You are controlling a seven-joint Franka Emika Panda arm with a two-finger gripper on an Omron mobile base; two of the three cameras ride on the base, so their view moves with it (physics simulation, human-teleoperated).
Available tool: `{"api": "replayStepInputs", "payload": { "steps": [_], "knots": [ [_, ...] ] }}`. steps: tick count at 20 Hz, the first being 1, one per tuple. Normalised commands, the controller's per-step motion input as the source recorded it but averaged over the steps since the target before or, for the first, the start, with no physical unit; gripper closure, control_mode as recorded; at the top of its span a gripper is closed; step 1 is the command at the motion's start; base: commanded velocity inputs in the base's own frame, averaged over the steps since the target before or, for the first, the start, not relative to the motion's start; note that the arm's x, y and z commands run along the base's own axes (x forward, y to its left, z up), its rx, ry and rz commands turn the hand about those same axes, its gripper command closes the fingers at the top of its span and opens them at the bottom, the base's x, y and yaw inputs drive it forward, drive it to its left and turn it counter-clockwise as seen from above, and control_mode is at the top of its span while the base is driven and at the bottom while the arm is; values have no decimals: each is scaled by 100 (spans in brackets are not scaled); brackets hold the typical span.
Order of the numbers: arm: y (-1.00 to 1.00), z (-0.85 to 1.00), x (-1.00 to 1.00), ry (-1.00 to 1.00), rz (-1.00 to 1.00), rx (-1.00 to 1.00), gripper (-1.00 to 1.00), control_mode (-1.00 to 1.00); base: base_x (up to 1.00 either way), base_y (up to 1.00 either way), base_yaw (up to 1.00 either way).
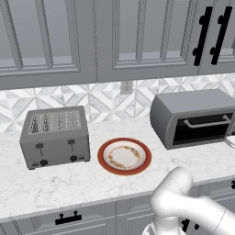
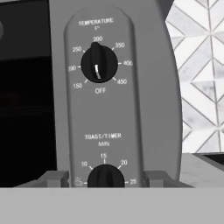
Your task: Pick up the kebab skewer and baguette bread, and place them inside the toaster oven. Close the toaster oven door and start by setting the timer.
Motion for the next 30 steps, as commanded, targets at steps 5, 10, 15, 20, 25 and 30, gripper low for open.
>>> {"api": "replayStepInputs", "payload": {
  "steps": [5,10,15,20,25,30],
  "knots": [
    [0,0,-11,0,-9,0,100,-100,0,0,0],
    [0,0,-5,0,-8,0,100,-100,0,0,0],
    [0,0,0,0,-1,0,100,-100,0,0,0],
    [0,0,0,0,-7,0,100,-100,0,0,0],
    [0,0,0,0,-9,0,100,-100,0,0,0],
    [0,0,0,0,-7,0,100,-100,0,0,0]
  ]
}}
